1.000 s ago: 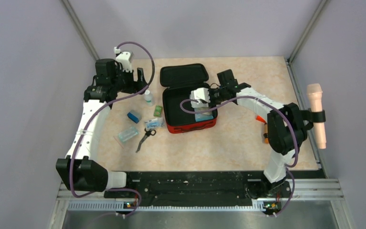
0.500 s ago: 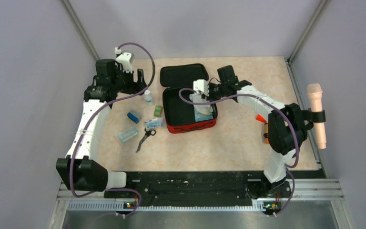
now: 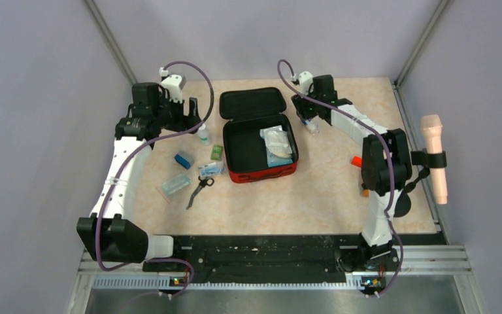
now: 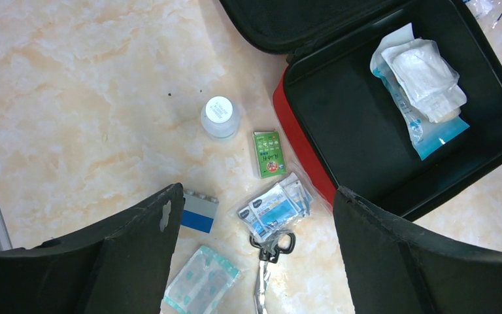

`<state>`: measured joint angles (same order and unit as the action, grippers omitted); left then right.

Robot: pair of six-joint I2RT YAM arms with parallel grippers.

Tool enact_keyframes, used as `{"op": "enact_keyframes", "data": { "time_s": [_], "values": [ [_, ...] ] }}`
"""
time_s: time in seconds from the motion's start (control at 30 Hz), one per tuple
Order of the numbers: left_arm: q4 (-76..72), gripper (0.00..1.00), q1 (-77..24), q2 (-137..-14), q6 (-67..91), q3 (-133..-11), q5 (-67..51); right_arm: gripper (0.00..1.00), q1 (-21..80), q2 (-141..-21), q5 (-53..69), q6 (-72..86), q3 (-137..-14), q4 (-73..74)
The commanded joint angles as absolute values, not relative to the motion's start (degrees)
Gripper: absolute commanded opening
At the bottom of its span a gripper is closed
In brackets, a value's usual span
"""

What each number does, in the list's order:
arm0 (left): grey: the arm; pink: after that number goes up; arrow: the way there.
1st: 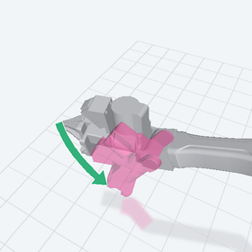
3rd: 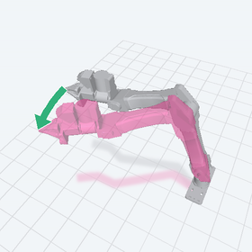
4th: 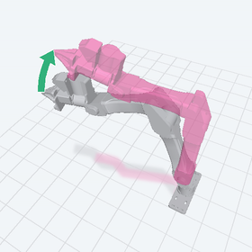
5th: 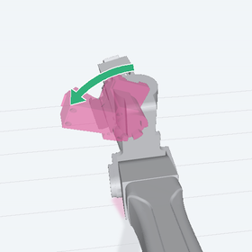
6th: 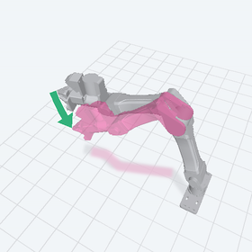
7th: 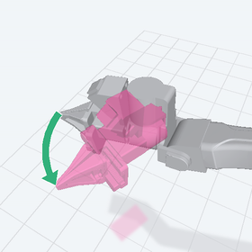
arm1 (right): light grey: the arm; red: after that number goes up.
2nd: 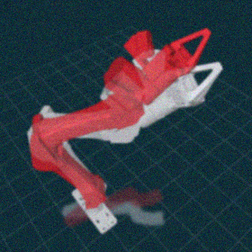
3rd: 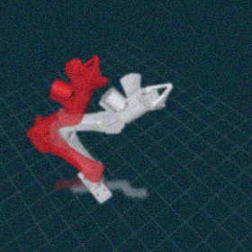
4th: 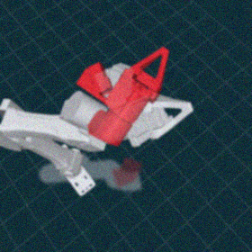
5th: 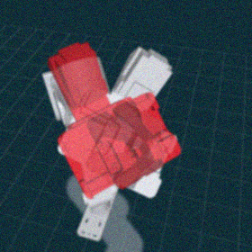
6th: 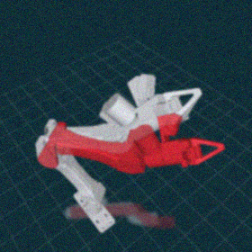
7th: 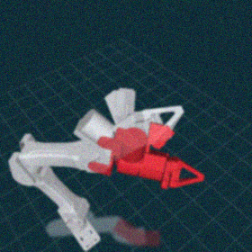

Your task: Organize the medicine kit

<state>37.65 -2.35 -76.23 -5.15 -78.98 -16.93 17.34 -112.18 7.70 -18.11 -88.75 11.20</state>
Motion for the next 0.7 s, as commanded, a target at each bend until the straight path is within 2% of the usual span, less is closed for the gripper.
{"op": "enact_keyframes", "data": {
  "time_s": [0.0, 0.17, 0.43, 0.67],
  "values": [
    [36.39, 0.88, -2.1, -74.6, -5.81, -80.19, -17.06, 0.52, 16.4, -116.34, 5.68, -13.51, -91.06, 17.95],
    [36.82, 0.88, -2.03, -74.61, -5.9, -79.89, -17.18, 0.53, 16.17, -119.96, 4.32, -15.66, -92.54, 18.07],
    [36.83, 0.89, -2.02, -74.48, -6.11, -80.4, -16.79, 0.47, 16.1, -123.05, 2.12, -16.93, -92.52, 17.21],
    [36.68, 0.89, -2.05, -74.0, -5.76, -79.91, -17.09, 0.21, 15.49, -122.33, -0.75, -15.83, -93.4, 17.45]
  ]
}}
